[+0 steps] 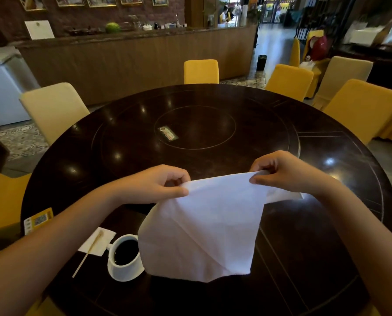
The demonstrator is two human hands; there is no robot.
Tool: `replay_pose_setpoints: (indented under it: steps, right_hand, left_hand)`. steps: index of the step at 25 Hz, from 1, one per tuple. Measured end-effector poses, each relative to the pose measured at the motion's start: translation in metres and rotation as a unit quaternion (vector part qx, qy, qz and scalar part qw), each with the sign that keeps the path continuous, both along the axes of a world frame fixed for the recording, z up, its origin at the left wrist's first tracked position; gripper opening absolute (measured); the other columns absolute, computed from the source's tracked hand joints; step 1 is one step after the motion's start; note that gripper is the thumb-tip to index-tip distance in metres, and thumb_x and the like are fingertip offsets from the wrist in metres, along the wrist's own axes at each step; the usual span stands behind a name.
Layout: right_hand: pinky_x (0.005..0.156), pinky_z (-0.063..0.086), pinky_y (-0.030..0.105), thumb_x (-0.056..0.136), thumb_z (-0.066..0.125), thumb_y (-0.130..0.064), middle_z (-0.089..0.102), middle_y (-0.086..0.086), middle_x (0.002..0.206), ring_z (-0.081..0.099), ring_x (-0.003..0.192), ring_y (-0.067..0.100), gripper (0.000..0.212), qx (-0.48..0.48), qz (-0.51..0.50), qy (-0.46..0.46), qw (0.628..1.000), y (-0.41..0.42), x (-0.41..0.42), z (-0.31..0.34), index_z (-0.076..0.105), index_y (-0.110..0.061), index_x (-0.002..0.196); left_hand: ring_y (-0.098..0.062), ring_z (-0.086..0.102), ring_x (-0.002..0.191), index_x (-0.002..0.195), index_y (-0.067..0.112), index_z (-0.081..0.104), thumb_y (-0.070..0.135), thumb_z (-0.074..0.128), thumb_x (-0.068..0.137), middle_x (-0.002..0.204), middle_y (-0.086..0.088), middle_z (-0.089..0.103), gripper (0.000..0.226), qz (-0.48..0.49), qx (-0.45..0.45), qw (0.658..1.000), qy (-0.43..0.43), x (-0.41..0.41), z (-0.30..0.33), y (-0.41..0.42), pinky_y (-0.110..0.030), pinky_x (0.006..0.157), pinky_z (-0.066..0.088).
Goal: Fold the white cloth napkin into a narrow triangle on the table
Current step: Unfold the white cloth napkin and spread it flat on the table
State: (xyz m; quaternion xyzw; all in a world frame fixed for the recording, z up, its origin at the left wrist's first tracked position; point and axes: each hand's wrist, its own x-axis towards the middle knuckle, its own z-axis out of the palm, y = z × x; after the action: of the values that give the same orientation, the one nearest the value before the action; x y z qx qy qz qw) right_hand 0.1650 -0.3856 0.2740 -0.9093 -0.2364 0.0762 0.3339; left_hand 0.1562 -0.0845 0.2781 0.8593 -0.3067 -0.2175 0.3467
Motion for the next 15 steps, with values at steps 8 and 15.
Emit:
replay_pose_setpoints:
  steps: [8, 15]
  right_hand:
    - [0.066, 0.047, 0.021, 0.084, 0.065, -0.014, 0.065, -0.008, 0.077, 0.060, 0.074, 0.009, 0.008, -0.183, -0.004, 0.020, 0.983, -0.013, 0.029, -0.007, 0.071, -0.018, 0.081]
    - [0.071, 0.048, 0.034, 0.084, 0.059, -0.007, 0.068, 0.013, 0.089, 0.060, 0.084, 0.028, 0.012, -0.051, -0.233, -0.288, 0.927, -0.002, 0.104, 0.027, 0.069, -0.005, 0.090]
  left_hand:
    - [0.001, 0.060, 0.080, 0.084, 0.028, 0.066, 0.027, 0.062, 0.087, 0.081, 0.013, 0.065, 0.005, -0.040, 0.285, 0.951, -0.116, 0.036, 0.001, 0.026, -0.030, 0.091, 0.046]
    - [-0.012, 0.059, 0.081, 0.081, 0.020, 0.066, 0.012, 0.058, 0.088, 0.080, 0.005, 0.062, 0.013, 0.188, 0.180, 0.922, -0.286, 0.117, 0.034, 0.024, -0.030, 0.067, 0.049]
